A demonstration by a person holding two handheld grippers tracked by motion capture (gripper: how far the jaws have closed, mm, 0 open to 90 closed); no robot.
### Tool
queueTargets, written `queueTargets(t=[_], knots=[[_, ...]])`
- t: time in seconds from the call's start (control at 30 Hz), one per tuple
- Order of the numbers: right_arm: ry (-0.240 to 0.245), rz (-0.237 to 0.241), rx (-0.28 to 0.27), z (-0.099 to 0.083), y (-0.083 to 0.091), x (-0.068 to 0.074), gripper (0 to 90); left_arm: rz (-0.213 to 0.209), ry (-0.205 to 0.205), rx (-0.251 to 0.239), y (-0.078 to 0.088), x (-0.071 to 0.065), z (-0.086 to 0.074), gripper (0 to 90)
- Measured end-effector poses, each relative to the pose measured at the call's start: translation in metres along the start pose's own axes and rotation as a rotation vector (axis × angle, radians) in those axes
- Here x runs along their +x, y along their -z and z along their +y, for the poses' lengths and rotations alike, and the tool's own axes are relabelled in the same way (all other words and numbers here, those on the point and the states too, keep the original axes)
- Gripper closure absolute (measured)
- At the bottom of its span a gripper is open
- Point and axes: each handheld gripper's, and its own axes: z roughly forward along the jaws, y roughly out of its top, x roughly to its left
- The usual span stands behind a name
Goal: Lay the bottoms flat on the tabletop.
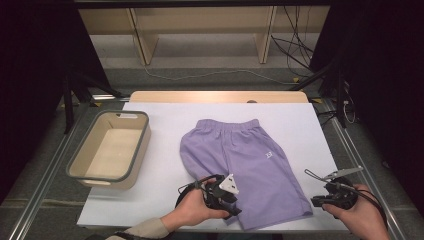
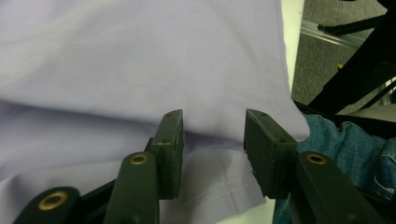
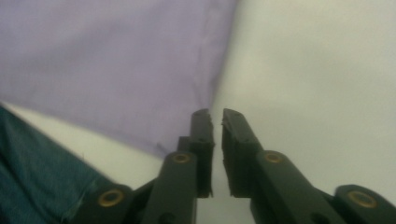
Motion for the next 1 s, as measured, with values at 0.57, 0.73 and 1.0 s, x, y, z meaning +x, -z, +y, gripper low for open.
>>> queueTargets(t=[0.57,0.73,1.0], knots=[[-0.052,0.013,-0.004,0.010,-0.029,0.006,77.3,-0.022,-0.091,0.039,-0.030,-0.023,0.004,44.6],[-0.034,-0.012,0.027,0.008,-0.034,0.007,83.9,0.030,-0.110,0.037,-0.031,-0.027,0.003,50.8],[-0.033,-0.021,0.042,0.009,-0.035,0.010,90.0,0.067,-0.105,0.039,-0.031,-0.034,0.003,73.2]])
